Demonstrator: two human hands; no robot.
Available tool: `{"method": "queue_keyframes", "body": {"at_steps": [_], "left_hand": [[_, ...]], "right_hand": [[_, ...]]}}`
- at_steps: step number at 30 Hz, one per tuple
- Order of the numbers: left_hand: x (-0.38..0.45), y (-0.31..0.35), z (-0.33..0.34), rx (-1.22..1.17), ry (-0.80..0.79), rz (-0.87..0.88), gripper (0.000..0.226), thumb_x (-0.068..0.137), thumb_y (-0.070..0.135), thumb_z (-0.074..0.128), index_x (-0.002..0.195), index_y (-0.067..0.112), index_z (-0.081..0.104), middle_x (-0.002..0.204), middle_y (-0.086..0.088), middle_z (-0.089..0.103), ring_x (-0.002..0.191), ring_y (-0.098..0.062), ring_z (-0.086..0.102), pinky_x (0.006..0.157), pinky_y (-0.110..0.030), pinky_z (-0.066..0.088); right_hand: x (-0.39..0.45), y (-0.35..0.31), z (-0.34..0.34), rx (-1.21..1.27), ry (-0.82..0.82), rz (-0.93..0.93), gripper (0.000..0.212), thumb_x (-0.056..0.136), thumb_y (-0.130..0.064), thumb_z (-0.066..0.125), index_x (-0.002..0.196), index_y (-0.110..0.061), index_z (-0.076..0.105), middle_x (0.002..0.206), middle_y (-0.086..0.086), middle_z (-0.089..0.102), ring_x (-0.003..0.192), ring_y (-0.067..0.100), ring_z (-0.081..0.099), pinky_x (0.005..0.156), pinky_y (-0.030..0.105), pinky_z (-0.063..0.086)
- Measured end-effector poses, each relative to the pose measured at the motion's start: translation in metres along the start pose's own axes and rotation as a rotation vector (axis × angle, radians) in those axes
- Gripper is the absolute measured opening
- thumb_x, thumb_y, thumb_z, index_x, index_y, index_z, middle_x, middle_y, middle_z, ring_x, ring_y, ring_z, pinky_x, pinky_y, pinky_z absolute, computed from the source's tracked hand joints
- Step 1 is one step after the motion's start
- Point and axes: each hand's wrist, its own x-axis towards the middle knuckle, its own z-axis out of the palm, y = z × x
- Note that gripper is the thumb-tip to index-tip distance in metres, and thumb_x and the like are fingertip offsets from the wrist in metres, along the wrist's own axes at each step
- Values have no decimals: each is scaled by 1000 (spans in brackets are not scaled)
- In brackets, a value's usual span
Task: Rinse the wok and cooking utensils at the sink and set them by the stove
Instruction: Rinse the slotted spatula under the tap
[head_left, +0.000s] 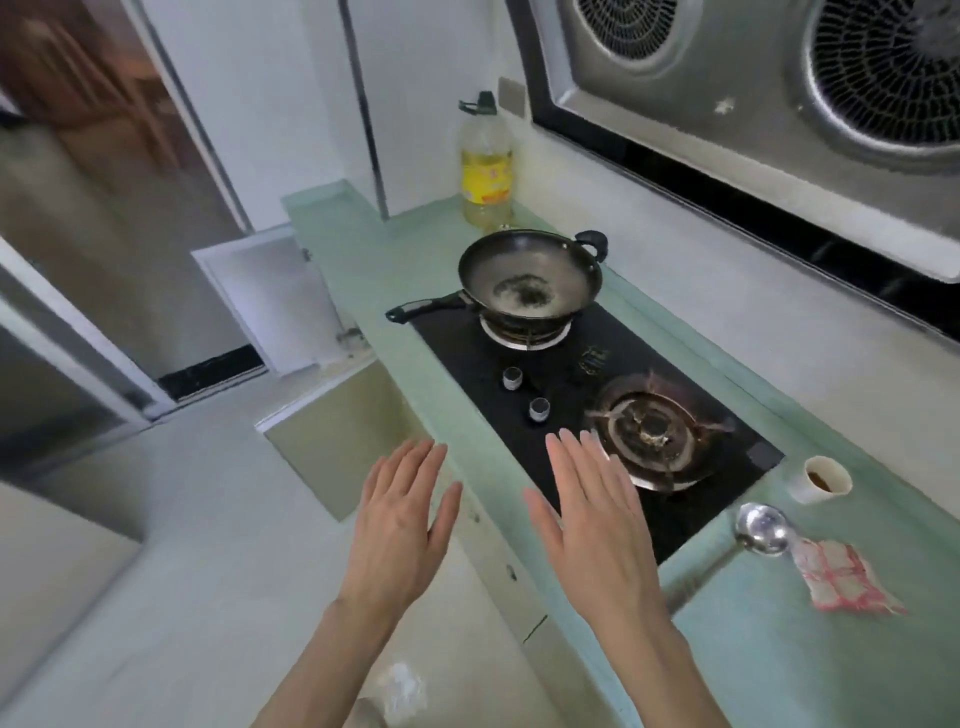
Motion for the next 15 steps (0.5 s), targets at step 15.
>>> {"method": "queue_keyframes", "body": {"at_steps": [15], "left_hand": [[-22,-240,-137,141,181,-247,50,106,44,44,142,12,58,144,-2,59,142,-24,47,120,-45,33]], "right_hand": [[105,-254,87,77,-61,-306,68,108,-59,28,149,-12,55,153,6,56,149,25,45,122,46,38]]}}
